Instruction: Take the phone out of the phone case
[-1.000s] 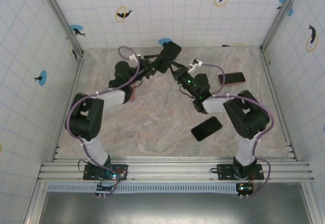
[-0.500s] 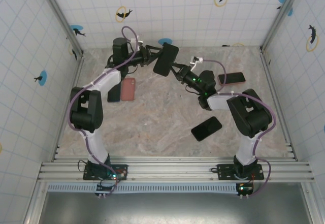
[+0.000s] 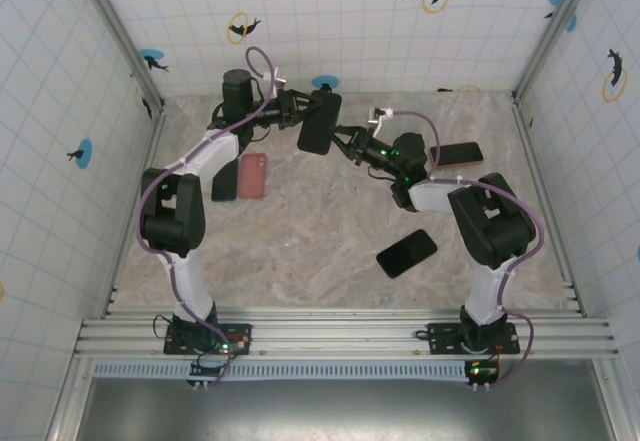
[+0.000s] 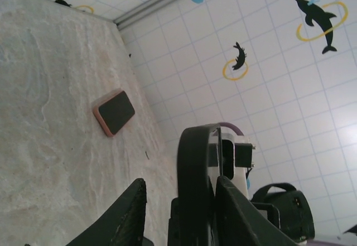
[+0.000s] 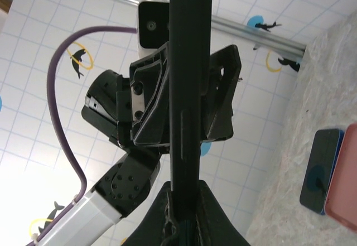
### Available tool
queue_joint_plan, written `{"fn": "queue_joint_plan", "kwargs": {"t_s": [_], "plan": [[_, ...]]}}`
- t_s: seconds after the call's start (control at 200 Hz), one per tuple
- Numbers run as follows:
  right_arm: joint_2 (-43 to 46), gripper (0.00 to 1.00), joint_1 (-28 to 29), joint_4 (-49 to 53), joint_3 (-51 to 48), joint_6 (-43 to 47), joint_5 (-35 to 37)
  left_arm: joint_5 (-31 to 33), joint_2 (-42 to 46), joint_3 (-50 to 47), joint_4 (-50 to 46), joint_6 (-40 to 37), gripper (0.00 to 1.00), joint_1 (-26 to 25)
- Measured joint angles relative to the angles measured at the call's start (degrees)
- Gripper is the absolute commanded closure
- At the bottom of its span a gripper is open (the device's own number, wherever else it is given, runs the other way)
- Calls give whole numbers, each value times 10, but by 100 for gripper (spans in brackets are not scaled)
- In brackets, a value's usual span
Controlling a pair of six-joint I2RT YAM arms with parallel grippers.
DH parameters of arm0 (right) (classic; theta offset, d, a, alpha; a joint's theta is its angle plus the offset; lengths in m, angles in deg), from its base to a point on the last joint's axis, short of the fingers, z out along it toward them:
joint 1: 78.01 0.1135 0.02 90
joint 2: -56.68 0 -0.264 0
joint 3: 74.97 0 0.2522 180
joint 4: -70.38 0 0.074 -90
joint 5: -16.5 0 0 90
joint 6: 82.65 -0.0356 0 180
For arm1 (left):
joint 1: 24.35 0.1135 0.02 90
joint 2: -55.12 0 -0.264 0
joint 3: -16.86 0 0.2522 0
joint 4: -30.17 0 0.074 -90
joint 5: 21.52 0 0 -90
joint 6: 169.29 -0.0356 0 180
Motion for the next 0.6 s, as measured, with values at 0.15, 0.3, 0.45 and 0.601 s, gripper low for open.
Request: {"fn": "queue_joint_plan", "kwargs": {"t_s": [0.15, 0.3, 0.45, 0.601], "plan": [[-3, 99, -1, -4, 0, -18, -25, -15, 0, 0, 8, 17, 69, 0], [-15, 99, -1, -34, 0, -51, -37, -26, 0, -13, 55, 61, 74, 0], [-20, 99, -1, -45, 0, -70, -43, -33, 0, -29, 79, 85, 81, 0], [-20, 99, -4, -42, 0, -79, -57, -41, 0, -40, 85, 91, 84, 3]]}}
